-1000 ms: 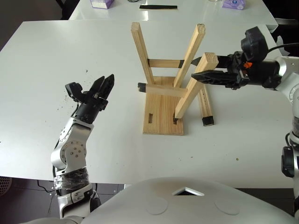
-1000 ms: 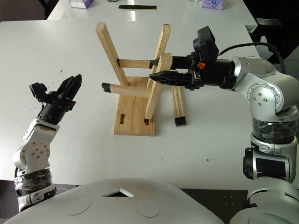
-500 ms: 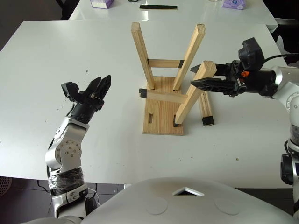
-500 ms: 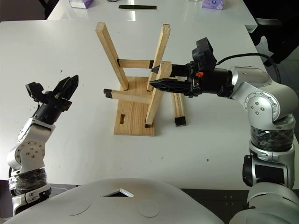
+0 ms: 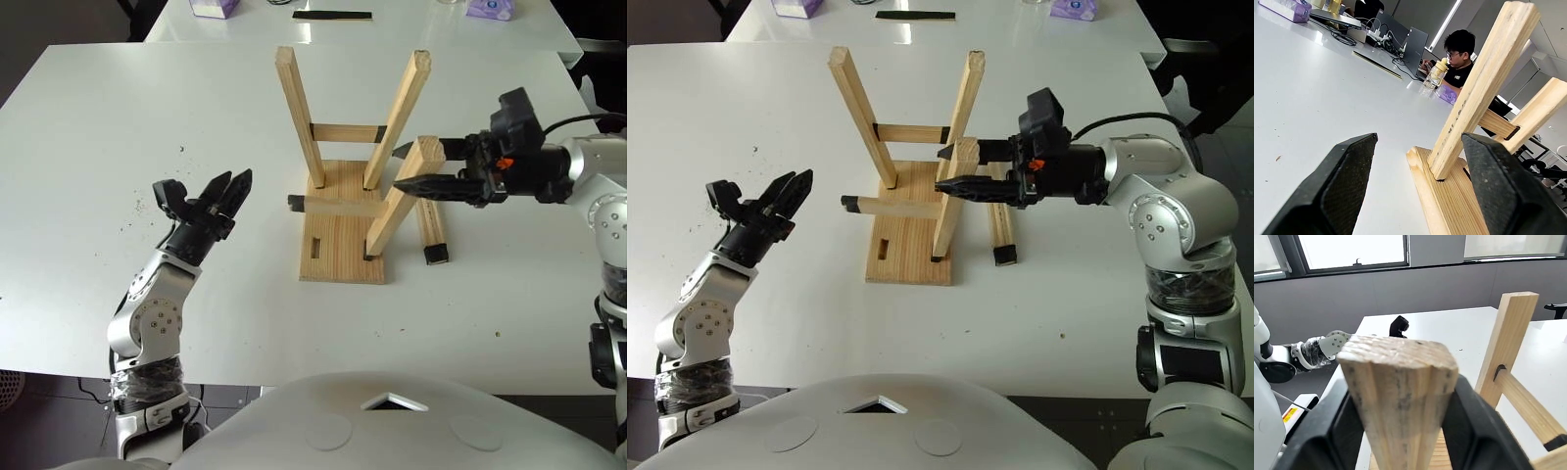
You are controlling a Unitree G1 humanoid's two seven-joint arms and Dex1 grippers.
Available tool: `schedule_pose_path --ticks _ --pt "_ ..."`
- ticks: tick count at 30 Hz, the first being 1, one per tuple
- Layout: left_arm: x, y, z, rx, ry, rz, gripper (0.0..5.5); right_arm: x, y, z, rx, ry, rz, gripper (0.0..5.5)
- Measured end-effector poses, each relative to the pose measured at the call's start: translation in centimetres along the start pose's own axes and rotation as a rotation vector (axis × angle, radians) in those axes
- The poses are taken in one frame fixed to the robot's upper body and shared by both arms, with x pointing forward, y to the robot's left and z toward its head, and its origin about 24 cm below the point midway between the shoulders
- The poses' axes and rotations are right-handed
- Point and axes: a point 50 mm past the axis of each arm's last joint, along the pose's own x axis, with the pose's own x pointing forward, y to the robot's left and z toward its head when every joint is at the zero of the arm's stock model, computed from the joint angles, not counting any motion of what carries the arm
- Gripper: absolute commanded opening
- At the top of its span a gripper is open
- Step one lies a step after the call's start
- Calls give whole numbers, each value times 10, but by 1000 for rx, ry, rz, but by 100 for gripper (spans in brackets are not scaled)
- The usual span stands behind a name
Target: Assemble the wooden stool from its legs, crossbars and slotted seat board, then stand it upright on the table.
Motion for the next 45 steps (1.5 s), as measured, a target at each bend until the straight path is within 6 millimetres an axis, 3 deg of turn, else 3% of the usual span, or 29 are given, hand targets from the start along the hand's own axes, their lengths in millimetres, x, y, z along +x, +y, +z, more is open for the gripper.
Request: schedule_pose_path --ticks 10,20,22,25,28,39,45 --pt "-2 -8 -17 -8 28 -5 320 3 8 -15 -62 82 -25 201" --pt "1 -14 -39 10 73 2 320 9 1 -5 -45 156 -27 201" --pt "1 -14 -42 7 65 11 320 7 -1 -4 -33 145 -31 246" --pt "-2 -9 -44 0 56 39 320 2 -6 -22 101 116 -67 290" --pt "-4 -2 -44 -3 41 71 320 -4 -10 -18 98 91 -121 340" --pt "-6 25 -40 3 42 134 320 -16 6 -15 68 89 -270 340" --pt "-19 41 -41 3 72 190 320 -26 16 -9 81 39 -337 340"
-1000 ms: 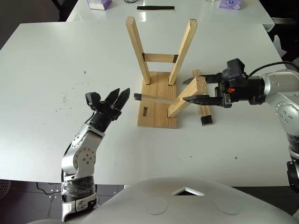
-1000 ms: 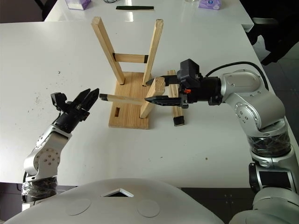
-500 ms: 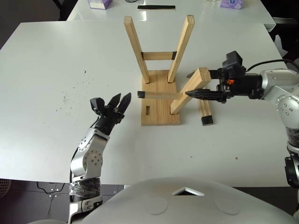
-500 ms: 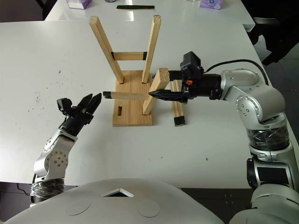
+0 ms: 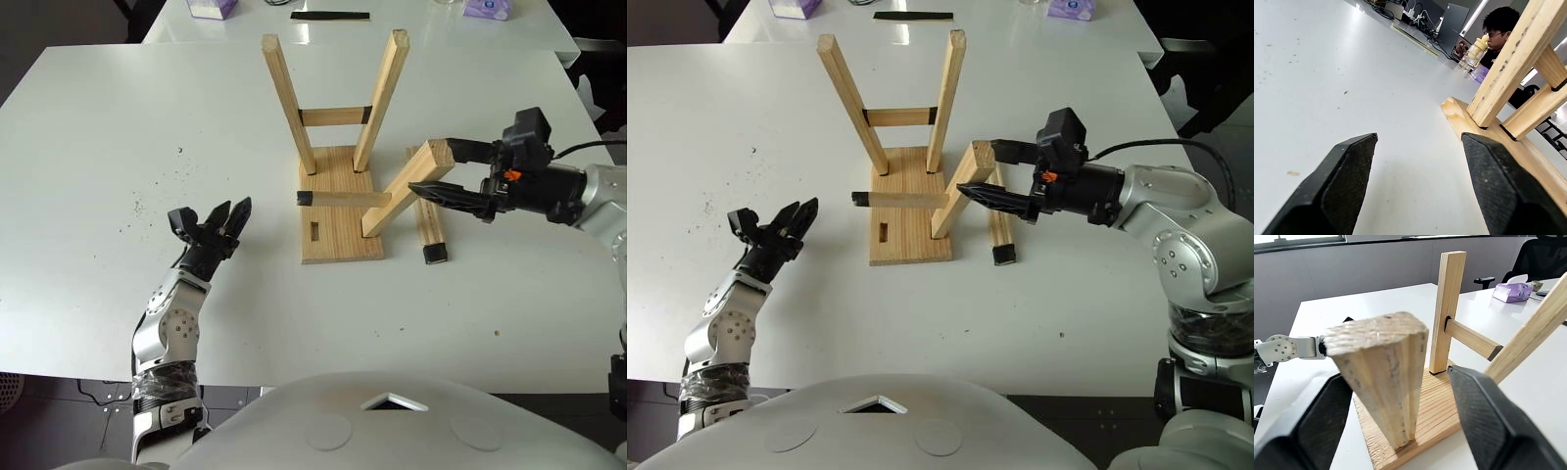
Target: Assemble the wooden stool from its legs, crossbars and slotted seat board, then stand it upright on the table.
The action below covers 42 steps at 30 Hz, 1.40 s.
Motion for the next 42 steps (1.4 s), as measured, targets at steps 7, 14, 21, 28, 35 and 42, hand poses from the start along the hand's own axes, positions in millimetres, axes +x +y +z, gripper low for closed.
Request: schedule_pose_path --ticks 7,14,21,28,35,42 --pt "-6 14 8 19 -2 37 320 -16 6 19 21 -143 -41 340" --pt "-19 41 43 2 -159 255 320 -40 -15 37 103 -408 -338 340" --pt "-15 53 67 248 -252 548 320 10 -42 -42 91 -198 -914 340" --pt "-6 16 130 404 -617 751 320 79 -68 -40 -58 -280 -1261 340" --pt "49 -13 107 467 -519 579 320 57 -85 -89 -52 -126 -1352 340" --pt "78 -42 107 511 -574 457 320 62 -95 -91 -76 -142 -1410 340"
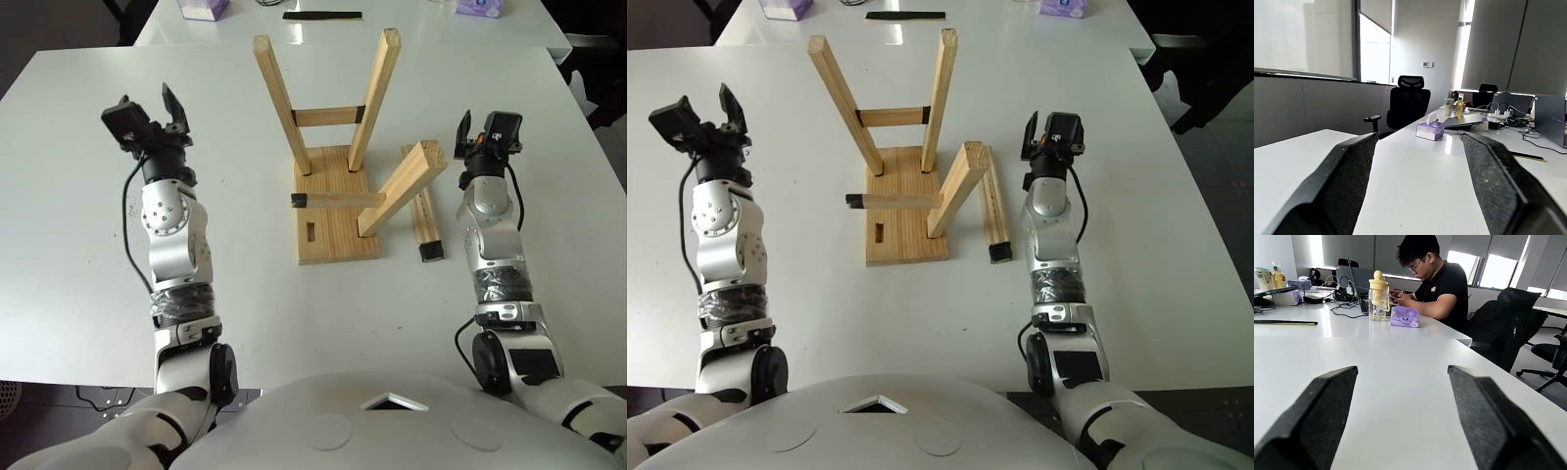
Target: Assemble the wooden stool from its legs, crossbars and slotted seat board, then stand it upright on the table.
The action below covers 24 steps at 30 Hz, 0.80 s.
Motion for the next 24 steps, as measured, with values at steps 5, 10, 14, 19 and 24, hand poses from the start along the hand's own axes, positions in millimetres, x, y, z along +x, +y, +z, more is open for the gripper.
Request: schedule_pose_path --ticks 5,10,14,19,24 --pt "0 13 0 -23 -31 81 320 3 32 3 17 -25 98 340" --pt "10 26 14 -26 -63 140 320 18 56 43 54 -94 108 340" --pt "15 -3 13 -46 -41 9 320 23 43 67 55 -188 95 340" --pt "7 -6 6 -34 -18 15 320 6 25 17 -42 -35 64 340" --pt "-3 -8 -5 -19 27 5 320 -16 36 -1 -36 50 142 340"
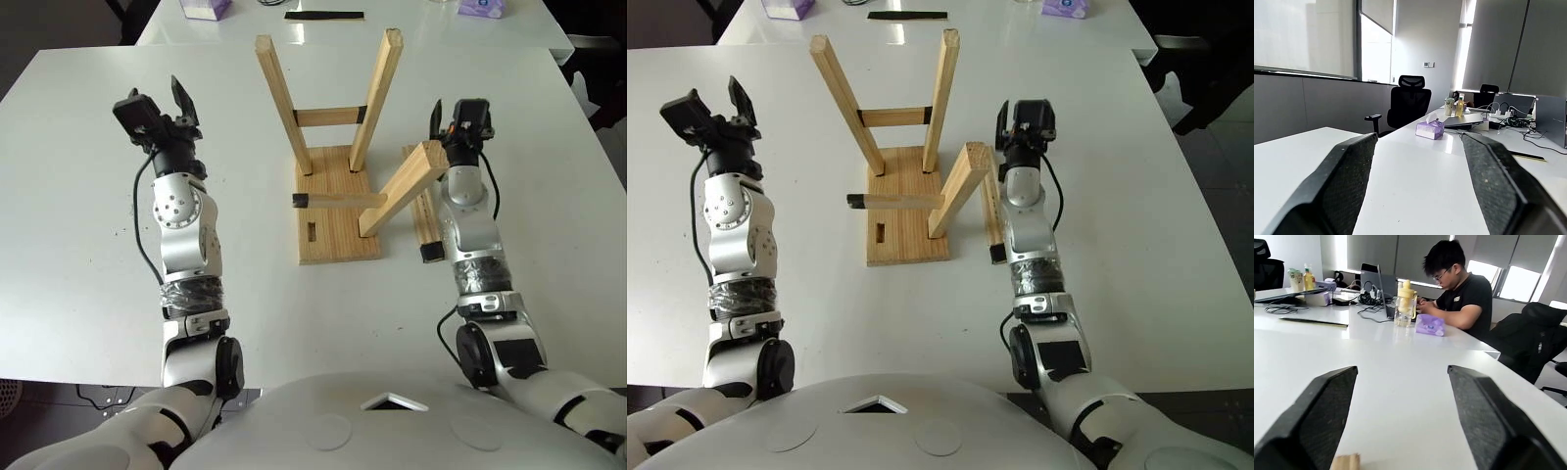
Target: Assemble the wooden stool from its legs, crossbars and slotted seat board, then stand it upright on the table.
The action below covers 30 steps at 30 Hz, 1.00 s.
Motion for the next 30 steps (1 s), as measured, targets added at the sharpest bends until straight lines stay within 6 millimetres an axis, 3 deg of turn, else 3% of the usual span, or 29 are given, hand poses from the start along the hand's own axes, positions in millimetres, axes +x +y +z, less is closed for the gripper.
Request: schedule_pose_path --ticks 4,8,13,18,23,30 --pt "-3 1 -2 7 6 -1 320 -19 2 -11 26 82 97 340" --pt "-12 8 -7 23 26 11 320 -47 -14 -25 19 189 174 340" --pt "-26 15 -12 29 46 32 320 -68 -28 -21 -15 230 237 340" --pt "-28 11 -14 39 51 21 320 -69 -30 -14 -24 213 249 340" --pt "-26 -1 -17 17 56 -16 320 -62 -35 -20 -28 201 204 340" --pt "-31 7 -21 30 67 12 320 -36 -27 -17 -2 111 134 340"
